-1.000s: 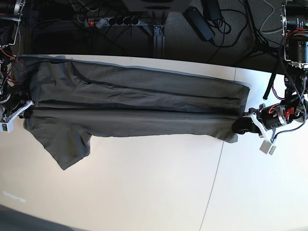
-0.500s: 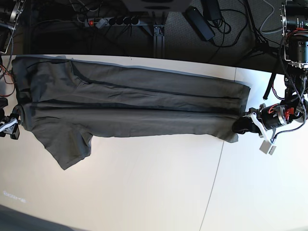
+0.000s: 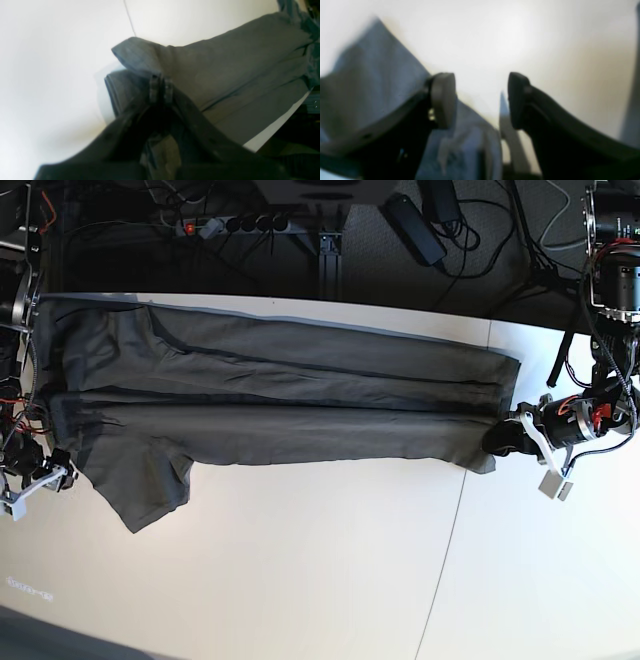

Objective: Fold the T-shirt properly
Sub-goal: 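Fold the shirt lengthwise again with both grippers, pulling the edge over, then grasp the hem corners with both grippers and fold them over the strip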

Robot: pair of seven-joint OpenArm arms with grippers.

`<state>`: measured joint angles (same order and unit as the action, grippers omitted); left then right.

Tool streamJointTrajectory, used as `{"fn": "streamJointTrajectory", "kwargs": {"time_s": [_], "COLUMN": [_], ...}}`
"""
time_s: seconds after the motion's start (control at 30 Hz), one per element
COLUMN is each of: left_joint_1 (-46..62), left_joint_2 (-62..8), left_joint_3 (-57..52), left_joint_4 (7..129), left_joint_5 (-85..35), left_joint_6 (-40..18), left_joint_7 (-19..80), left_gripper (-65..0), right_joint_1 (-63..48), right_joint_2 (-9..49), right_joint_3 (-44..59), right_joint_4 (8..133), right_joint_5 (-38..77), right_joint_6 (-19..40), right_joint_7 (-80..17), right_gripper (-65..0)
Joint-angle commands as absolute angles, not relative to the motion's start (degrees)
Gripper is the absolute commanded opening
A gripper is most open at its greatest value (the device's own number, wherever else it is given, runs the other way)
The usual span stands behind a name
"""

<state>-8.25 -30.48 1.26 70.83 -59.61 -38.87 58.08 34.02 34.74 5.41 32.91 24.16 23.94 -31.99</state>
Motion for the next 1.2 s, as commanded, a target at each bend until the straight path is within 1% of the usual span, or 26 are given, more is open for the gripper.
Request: {"fn": "streamJointTrajectory", "kwargs": {"time_s": [0.0, 0.3, 0.43, 0.5, 0.83, 0.9, 0.93, 0.97, 1.0, 1.07, 1.17], "left_joint_1": [-9.4, -9.4, -9.5, -9.7, -9.7, -9.7, -9.7, -9.7, -9.7, -9.7, -9.7], "left_joint_2": [-31.6, -31.6, -31.6, -31.6, -31.6, -31.6, -31.6, -31.6, -31.6, -31.6, -31.6], "left_joint_3": [0.8, 0.8, 0.8, 0.8, 0.8, 0.8, 0.8, 0.8, 0.8, 0.8, 0.8], "left_joint_4": [71.7, 71.7, 71.7, 71.7, 71.7, 71.7, 71.7, 71.7, 71.7, 71.7, 71.7], "left_joint_5": [-60.7, -62.0, -62.2, -62.2, -62.3, -62.3, -62.3, -62.3, -62.3, -62.3, -62.3], "left_joint_6": [-40.0, -40.0, -40.0, -40.0, -40.0, -40.0, -40.0, -40.0, -40.0, -40.0, -40.0], "left_joint_7": [57.3, 57.2, 57.2, 57.2, 57.2, 57.2, 57.2, 57.2, 57.1, 56.4, 54.9], "left_gripper": [-65.0, -65.0, -65.0, -65.0, -65.0, -65.0, -65.0, -65.0, -65.0, -65.0, -65.0], "right_joint_1": [35.7, 35.6, 35.5, 35.5, 35.5, 35.5, 35.5, 35.5, 35.5, 35.5, 35.5], "right_joint_2": [35.8, 31.8, 29.6, 28.4, 23.2, 22.6, 22.5, 22.5, 22.5, 22.6, 22.6], "right_joint_3": [4.9, 3.4, 3.4, 3.4, 3.2, 3.2, 3.2, 3.2, 3.2, 3.2, 3.2], "right_joint_4": [32.8, 30.4, 30.4, 30.4, 30.4, 30.4, 30.4, 30.4, 30.4, 30.4, 30.4], "right_joint_5": [24.4, 24.6, 24.5, 24.4, 24.4, 24.4, 24.4, 24.4, 24.4, 24.4, 24.5], "right_joint_6": [26.6, 30.3, 30.5, 31.5, 32.9, 32.9, 32.9, 32.8, 32.8, 32.8, 32.8], "right_joint_7": [-31.3, -33.5, -33.5, -33.6, -39.0, -40.1, -40.1, -40.1, -40.1, -40.1, -39.9], "right_gripper": [-31.4, -31.6, -31.6, -31.6, -31.7, -32.6, -35.6, -41.1, -48.3, -64.8, -65.0]}}
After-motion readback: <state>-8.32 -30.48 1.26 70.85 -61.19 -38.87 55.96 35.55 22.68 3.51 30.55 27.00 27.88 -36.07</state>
